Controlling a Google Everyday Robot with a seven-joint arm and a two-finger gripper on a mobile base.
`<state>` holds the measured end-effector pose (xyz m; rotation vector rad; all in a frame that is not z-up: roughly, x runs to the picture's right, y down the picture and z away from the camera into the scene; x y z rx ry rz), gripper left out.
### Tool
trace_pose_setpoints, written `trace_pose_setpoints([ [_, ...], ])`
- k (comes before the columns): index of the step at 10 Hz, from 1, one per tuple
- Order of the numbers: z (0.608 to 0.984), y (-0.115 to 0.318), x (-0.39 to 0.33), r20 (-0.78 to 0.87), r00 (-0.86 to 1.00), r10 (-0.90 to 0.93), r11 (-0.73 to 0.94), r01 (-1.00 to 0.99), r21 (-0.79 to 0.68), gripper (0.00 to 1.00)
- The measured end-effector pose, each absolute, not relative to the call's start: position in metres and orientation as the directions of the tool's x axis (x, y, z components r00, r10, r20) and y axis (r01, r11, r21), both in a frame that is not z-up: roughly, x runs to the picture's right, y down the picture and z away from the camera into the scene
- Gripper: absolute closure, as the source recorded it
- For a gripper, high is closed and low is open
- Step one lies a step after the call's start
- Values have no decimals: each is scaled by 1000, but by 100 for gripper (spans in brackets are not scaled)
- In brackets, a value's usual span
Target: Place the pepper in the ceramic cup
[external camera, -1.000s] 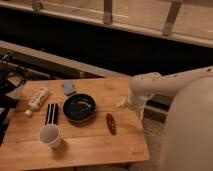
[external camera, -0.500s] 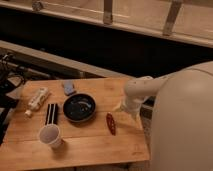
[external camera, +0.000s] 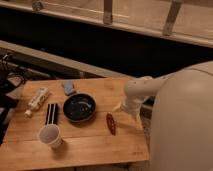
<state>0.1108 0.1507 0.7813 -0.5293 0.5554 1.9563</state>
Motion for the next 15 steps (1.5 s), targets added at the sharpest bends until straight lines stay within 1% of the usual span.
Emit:
trace_pose_setpoints([
  [4,781,151,111,-581,-411,703,-401,-903,154,20],
  [15,797,166,109,-580,-413,702,-389,-905,173,20],
])
